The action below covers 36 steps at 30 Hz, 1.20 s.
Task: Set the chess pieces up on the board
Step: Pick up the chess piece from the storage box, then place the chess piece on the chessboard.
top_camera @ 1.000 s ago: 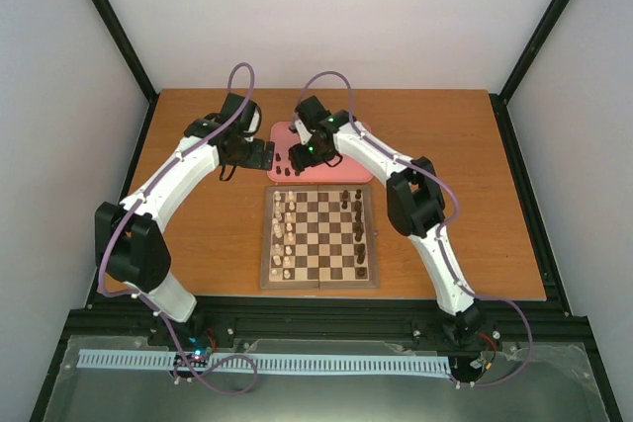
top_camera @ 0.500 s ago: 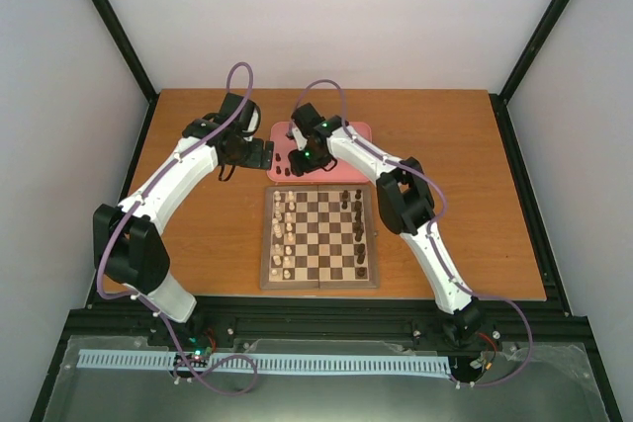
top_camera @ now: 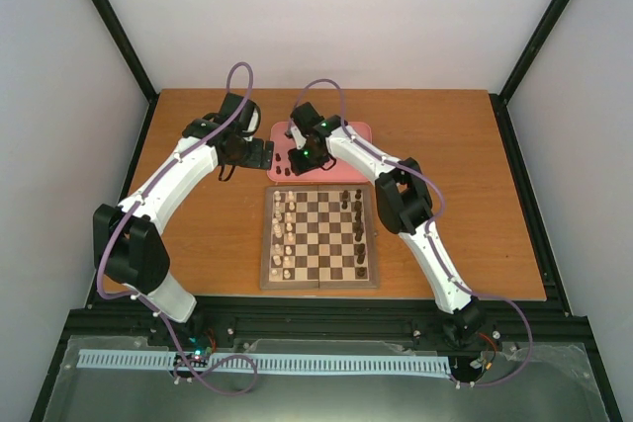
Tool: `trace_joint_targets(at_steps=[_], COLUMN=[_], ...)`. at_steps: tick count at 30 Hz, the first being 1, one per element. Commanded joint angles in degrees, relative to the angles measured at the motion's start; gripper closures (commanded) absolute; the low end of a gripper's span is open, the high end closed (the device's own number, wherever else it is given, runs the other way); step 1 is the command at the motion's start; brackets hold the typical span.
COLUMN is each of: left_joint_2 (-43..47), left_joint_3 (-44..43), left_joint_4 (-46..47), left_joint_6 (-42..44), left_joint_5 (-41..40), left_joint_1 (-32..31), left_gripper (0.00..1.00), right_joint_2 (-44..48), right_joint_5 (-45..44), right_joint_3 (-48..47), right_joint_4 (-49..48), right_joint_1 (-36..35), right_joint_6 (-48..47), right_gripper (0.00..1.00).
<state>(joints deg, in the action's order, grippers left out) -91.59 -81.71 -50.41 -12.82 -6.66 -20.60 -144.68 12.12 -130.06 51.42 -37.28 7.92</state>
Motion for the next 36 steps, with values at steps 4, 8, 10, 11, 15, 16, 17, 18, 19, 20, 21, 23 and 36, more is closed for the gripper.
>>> trace_joint_targets(at_steps=[4,8,10,11,15,16,17,18,19,20,21,23,36], left_joint_2=[1.8,2.1,2.1,2.3,2.2,2.2,2.1,2.1,2.0,2.1,2.1,2.1,1.5], left_joint_3=[-1.3,-1.0,-0.9,-0.9,-0.9,-0.9,-1.0,-0.9,-1.0,-1.0,-1.1,-1.2,-1.4], left_joint_4=[-0.2,-0.1,-0.1,-0.2,-0.1,0.0,0.0,0.0,0.0,-0.1,-0.1,-0.1,0.2], left_joint_6=[-0.4,-0.3,-0.4,-0.4,-0.4,-0.4,-0.4,-0.4,-0.3,-0.3,-0.3,-0.2,-0.1], left_joint_5=[-0.4,-0.4,-0.3,-0.3,-0.1,-0.1,-0.1,-0.1,-0.1,-0.2,-0.2,-0.3,-0.6], left_joint_1=[-0.4,-0.4,-0.4,-0.4,-0.4,-0.4,-0.4,-0.4,-0.4,-0.4,-0.4,-0.4,-0.4], left_gripper=[0.0,0.0,0.0,0.0,0.0,0.0,0.0,0.0,0.0,0.0,0.0,0.0,0.0], right_joint_2=[-2.3,-2.6,-2.6,-2.6,-2.2,-1.9,-1.5,-1.1,-0.5,0.3,1.2,3.7,30.3], right_joint_5=[1.3,0.8,0.5,0.3,-0.4,-0.8,-1.3,-1.9,-2.5,-3.0,-3.5,-4.0,-6.1], right_joint_3=[-2.4,-2.9,-3.3,-3.4,-3.6,-3.6,-3.5,-3.5,-3.5,-3.5,-3.4,-2.8,26.4], right_joint_4=[0.4,0.7,0.8,0.9,1.4,1.5,1.7,1.9,2.0,2.2,2.4,2.7,7.4], right_joint_1=[-0.1,-0.1,-0.1,-0.1,-0.1,0.0,-0.1,-0.1,-0.1,-0.1,-0.1,-0.1,-1.1], right_joint_6=[0.2,0.3,0.4,0.5,0.6,0.5,0.3,0.1,0.0,-0.1,-0.1,-0.1,-1.2], right_gripper=[0.68,0.76,0.81,0.84,0.96,0.96,0.97,0.97,0.97,0.97,0.97,0.97,0.97])
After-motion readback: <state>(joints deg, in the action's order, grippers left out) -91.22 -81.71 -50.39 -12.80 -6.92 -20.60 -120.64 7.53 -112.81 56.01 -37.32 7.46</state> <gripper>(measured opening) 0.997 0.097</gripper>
